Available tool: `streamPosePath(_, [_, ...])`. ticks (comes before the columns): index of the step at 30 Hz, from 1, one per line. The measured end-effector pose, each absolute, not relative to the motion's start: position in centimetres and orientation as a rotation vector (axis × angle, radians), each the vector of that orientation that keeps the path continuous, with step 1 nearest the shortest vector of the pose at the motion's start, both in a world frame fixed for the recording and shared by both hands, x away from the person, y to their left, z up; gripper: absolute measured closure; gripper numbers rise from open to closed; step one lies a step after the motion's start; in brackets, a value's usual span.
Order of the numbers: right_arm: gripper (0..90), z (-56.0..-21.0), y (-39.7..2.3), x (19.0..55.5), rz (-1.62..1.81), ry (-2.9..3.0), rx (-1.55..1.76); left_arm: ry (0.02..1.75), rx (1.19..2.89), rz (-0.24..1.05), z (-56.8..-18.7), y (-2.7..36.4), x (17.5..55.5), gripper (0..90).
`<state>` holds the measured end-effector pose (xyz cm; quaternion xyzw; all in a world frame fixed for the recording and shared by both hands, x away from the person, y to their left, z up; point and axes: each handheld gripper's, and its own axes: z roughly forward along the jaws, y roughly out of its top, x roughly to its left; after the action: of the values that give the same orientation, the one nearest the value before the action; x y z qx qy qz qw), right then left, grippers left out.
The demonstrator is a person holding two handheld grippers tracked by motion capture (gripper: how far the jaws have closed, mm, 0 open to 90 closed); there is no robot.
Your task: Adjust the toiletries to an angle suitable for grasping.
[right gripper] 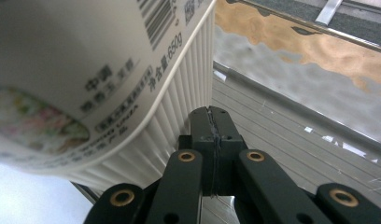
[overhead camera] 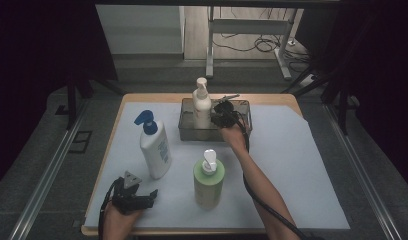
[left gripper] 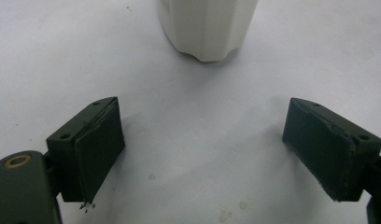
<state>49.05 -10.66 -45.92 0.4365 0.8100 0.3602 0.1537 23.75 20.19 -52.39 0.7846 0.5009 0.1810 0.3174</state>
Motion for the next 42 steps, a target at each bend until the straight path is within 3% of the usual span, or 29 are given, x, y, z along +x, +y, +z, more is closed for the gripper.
streamPosePath(42, [89.4,-46.4,-8.1,48.7,1.023,2.394,1.209,1.318,2.065,0.476,-52.4,20.2,23.8,12.1])
